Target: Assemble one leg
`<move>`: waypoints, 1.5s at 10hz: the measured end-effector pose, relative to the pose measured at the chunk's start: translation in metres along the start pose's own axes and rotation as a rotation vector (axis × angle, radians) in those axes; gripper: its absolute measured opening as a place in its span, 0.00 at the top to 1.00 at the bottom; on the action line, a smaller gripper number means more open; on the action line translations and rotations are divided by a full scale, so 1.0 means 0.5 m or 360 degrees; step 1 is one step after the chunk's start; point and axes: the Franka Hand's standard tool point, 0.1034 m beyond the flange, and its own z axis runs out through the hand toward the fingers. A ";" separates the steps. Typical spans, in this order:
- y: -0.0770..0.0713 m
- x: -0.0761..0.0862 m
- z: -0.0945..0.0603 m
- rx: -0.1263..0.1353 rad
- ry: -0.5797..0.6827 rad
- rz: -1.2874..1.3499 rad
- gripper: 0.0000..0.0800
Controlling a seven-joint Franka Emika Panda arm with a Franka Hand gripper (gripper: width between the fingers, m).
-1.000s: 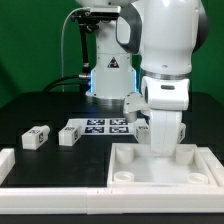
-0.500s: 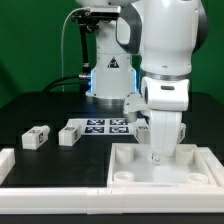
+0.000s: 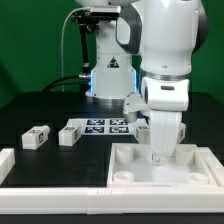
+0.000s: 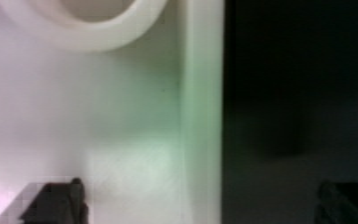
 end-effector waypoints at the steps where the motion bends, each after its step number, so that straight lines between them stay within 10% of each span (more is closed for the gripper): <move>1: -0.008 -0.005 -0.012 -0.0021 0.0008 0.0050 0.19; 5: -0.052 -0.019 -0.073 -0.0076 -0.0007 0.0150 0.19; 9: -0.056 -0.018 -0.072 -0.0072 -0.0003 0.0330 0.19; 15: -0.086 0.005 -0.076 -0.0053 0.0138 0.1634 0.19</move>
Offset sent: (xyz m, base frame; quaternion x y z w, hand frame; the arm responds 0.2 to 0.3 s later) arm -0.0256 -0.0027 0.0359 -0.0210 0.0055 0.0591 0.9980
